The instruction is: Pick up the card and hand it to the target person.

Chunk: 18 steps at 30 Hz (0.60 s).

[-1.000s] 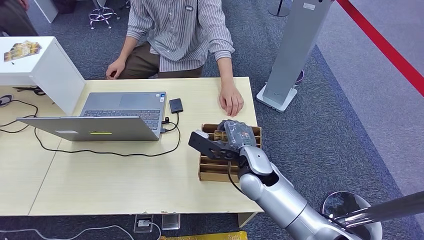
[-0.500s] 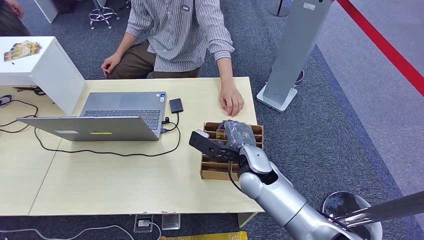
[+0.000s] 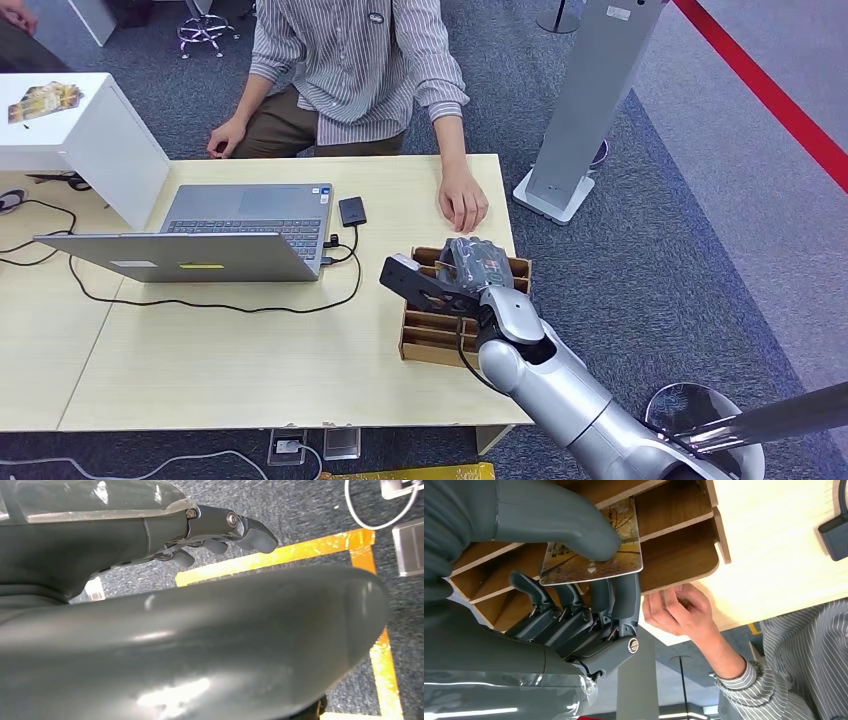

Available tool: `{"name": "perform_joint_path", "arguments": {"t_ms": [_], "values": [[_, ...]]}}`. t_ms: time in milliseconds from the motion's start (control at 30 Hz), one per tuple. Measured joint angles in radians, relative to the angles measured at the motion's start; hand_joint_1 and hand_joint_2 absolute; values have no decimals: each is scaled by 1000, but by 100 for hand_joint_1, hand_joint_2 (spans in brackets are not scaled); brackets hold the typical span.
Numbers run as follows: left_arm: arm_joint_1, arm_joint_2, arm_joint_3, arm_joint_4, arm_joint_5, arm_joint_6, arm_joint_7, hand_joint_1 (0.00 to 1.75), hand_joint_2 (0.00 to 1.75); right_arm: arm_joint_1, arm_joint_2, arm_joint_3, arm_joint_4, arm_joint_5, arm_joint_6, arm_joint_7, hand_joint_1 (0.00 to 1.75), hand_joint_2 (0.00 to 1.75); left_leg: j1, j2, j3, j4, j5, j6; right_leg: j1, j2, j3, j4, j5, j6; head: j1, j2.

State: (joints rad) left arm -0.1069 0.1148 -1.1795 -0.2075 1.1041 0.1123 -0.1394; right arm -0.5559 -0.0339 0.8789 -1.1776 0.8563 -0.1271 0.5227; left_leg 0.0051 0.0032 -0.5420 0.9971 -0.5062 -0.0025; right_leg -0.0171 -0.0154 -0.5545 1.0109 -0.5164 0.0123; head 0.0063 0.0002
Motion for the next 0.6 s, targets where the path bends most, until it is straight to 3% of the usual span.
{"name": "perform_joint_path", "arguments": {"t_ms": [600], "values": [[1, 0, 0, 0, 6, 2, -6, 0, 0, 0, -11, -8, -79, 21, -27, -5, 166, 175, 0, 0, 0, 0, 0, 0, 0, 0, 0, 0, 0, 0, 0, 0]]}}
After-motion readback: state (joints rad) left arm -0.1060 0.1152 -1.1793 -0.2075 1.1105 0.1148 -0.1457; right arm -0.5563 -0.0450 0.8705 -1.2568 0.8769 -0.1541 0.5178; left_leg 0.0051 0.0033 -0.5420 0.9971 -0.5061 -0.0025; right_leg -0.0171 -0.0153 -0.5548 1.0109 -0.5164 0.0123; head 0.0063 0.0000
